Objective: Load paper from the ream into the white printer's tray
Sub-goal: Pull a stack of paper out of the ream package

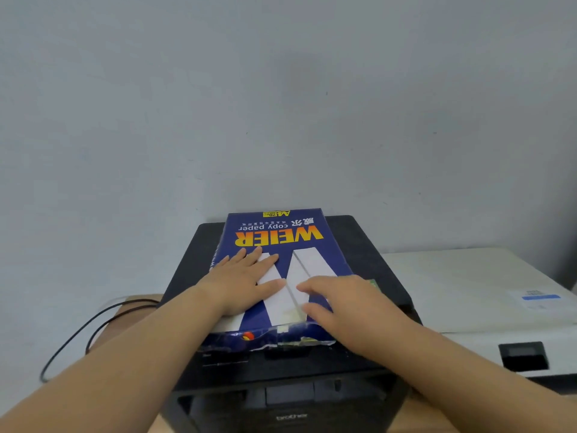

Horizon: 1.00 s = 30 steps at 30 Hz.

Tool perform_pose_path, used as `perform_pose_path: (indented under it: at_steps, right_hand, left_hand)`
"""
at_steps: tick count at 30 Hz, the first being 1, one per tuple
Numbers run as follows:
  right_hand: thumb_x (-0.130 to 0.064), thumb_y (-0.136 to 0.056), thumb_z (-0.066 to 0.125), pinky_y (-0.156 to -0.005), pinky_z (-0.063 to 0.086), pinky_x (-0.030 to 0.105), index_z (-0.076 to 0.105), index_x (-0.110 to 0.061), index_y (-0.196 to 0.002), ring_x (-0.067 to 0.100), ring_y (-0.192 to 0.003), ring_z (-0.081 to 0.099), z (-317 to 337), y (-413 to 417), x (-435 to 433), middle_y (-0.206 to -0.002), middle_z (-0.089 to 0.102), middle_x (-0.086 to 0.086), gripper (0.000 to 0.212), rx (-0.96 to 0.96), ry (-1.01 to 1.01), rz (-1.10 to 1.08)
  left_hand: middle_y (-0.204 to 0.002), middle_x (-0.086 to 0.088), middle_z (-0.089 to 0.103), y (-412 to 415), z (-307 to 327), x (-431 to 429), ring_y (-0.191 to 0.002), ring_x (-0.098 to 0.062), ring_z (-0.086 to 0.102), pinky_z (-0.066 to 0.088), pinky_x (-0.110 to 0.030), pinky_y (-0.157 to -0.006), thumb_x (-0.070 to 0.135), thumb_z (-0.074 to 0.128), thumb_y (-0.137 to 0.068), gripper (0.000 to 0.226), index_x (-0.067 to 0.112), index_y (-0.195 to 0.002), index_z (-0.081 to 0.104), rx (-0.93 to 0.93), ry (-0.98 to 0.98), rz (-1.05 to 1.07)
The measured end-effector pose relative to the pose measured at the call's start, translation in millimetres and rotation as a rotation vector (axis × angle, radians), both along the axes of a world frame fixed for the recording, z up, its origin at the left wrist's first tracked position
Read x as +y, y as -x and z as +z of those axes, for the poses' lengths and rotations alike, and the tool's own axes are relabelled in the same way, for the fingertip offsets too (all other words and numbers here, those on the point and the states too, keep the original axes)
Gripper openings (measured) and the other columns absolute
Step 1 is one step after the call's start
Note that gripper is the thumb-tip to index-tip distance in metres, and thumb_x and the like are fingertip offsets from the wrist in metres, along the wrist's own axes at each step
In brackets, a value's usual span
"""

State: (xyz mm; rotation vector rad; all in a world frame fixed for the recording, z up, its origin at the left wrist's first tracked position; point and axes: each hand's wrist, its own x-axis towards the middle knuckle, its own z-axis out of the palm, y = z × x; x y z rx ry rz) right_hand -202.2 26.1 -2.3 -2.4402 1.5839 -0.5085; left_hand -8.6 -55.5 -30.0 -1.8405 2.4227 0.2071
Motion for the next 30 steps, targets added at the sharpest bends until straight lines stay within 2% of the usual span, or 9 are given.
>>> perform_pose_path:
  at_steps: [4,10,13,16,19,21,24,27,30]
  right_hand:
    - [-0.021,-0.093,0.047,-0.086,0.051,0.039,0.053,-0.024,-0.118,0.026,-0.103,0.057,-17,-21,-10,-0.114,0.062,0.005,0.026,0.131,-0.03,-0.082]
    - [-0.015,-0.091,0.05,-0.092,0.048,0.036,0.053,-0.018,-0.118,0.024,-0.106,0.058,-20,-24,-8,-0.116,0.061,0.007,0.027,0.071,-0.081,-0.072]
    - [-0.018,-0.093,0.042,-0.079,0.052,0.037,0.057,-0.018,-0.104,0.024,-0.092,0.062,-28,-24,-2,-0.1,0.066,0.005,0.019,-0.062,0.102,-0.068]
    - [-0.014,-0.092,0.042,-0.071,0.053,0.036,0.058,-0.017,-0.103,0.025,-0.085,0.064,-40,-22,13,-0.093,0.066,0.006,0.02,0.059,0.263,0.064]
    - [-0.022,-0.097,0.029,-0.063,0.056,0.024,0.057,-0.02,-0.091,0.01,-0.073,0.069,-52,-8,24,-0.078,0.072,-0.006,0.029,0.141,0.454,0.287]
    - [-0.025,-0.099,0.03,-0.066,0.056,0.017,0.066,-0.022,-0.084,0.003,-0.073,0.069,-63,2,30,-0.076,0.074,-0.01,0.039,0.097,0.55,0.435]
    - [-0.022,-0.098,0.037,-0.076,0.055,0.016,0.068,-0.023,-0.085,0.001,-0.08,0.067,-71,12,36,-0.08,0.074,-0.013,0.033,0.128,0.491,0.569]
    - [-0.022,-0.102,0.021,-0.082,0.052,0.014,0.059,-0.024,-0.089,-0.005,-0.079,0.067,-71,17,36,-0.08,0.073,-0.019,0.041,0.164,0.465,0.595]
    - [-0.021,-0.099,0.035,-0.079,0.055,0.015,0.073,-0.025,-0.08,0.0,-0.08,0.068,-67,17,37,-0.081,0.074,-0.015,0.042,0.196,0.509,0.611]
  left_hand:
    - [-0.158,0.004,-0.007,-1,1,0,-0.145,-0.021,-0.005,0.001,-0.042,-0.118,0.064,0.018,-0.088,0.065,0.04,-0.144,-0.003,-0.001,-0.008,-0.004]
    - [-0.158,0.004,-0.008,-1,1,0,-0.145,-0.021,-0.006,0.0,-0.041,-0.117,0.065,0.017,-0.087,0.065,0.041,-0.144,-0.004,-0.018,-0.016,-0.006]
    - [-0.158,0.003,-0.008,-1,2,-1,-0.145,-0.021,-0.007,0.0,-0.041,-0.117,0.065,0.017,-0.087,0.065,0.04,-0.144,-0.004,-0.018,-0.029,-0.01]
    - [-0.158,0.003,-0.008,0,3,-3,-0.145,-0.022,-0.007,0.0,-0.042,-0.118,0.064,0.018,-0.087,0.066,0.039,-0.144,-0.004,-0.017,-0.045,-0.008]
    - [-0.158,0.003,-0.008,0,2,-3,-0.145,-0.022,-0.007,0.0,-0.042,-0.118,0.065,0.018,-0.087,0.066,0.039,-0.144,-0.003,-0.007,-0.042,-0.006]
    - [-0.158,0.003,-0.007,0,2,-2,-0.145,-0.021,-0.007,0.0,-0.042,-0.118,0.065,0.018,-0.087,0.066,0.039,-0.144,-0.002,0.001,-0.032,-0.009]
    - [-0.158,0.003,-0.007,-1,1,-1,-0.145,-0.022,-0.007,0.0,-0.042,-0.118,0.065,0.018,-0.087,0.065,0.04,-0.144,-0.002,0.008,-0.023,-0.008]
    - [-0.158,0.003,-0.006,0,1,-1,-0.145,-0.022,-0.006,0.0,-0.043,-0.118,0.064,0.019,-0.088,0.065,0.039,-0.144,0.0,0.022,-0.023,-0.004]
    - [-0.158,0.003,-0.005,0,4,-1,-0.145,-0.022,-0.006,0.0,-0.043,-0.118,0.062,0.019,-0.089,0.063,0.039,-0.145,0.0,0.047,-0.05,-0.004]
